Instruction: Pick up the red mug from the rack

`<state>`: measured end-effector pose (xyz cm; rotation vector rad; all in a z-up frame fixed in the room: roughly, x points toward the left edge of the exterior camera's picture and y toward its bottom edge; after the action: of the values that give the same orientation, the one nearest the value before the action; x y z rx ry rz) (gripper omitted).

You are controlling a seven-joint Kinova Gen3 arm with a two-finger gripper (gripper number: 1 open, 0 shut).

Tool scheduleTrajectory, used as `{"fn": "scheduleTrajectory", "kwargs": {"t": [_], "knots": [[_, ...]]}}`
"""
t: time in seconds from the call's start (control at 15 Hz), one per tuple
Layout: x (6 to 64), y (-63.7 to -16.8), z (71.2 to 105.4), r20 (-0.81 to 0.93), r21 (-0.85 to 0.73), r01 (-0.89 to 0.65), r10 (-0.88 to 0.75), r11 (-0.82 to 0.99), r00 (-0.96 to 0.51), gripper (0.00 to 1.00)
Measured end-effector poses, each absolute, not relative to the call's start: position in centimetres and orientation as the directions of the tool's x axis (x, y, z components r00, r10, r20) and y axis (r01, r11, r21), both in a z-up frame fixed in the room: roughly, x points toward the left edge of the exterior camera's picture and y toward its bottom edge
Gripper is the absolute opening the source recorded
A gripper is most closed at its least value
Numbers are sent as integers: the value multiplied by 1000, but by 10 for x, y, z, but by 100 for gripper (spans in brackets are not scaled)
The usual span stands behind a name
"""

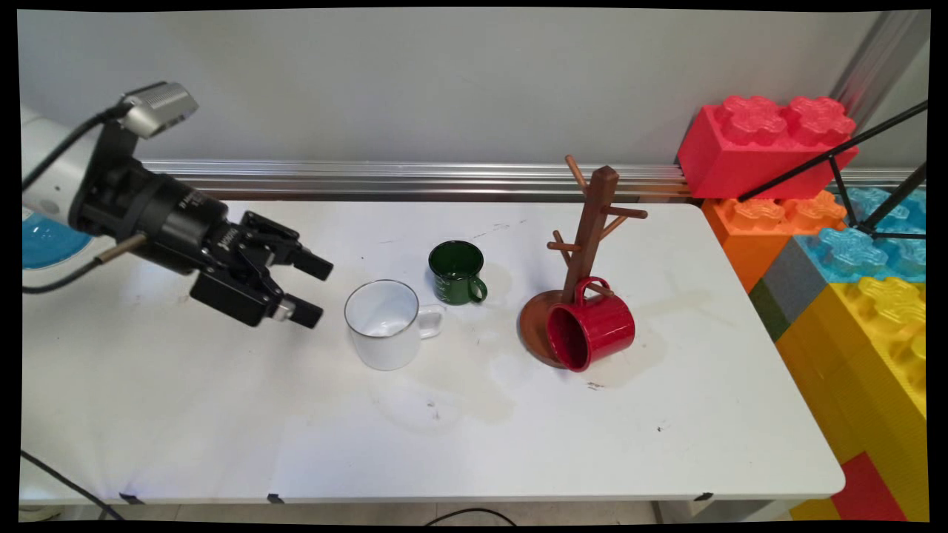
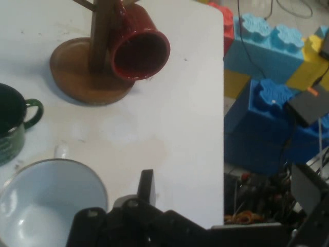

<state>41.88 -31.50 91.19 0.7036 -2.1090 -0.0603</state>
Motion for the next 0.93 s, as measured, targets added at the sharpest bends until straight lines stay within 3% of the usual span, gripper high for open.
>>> {"fn": "scheduleTrajectory", "kwargs": {"t": [0.93], "knots": [[309, -313, 875, 688, 388, -602, -654, 698, -314, 100]]}}
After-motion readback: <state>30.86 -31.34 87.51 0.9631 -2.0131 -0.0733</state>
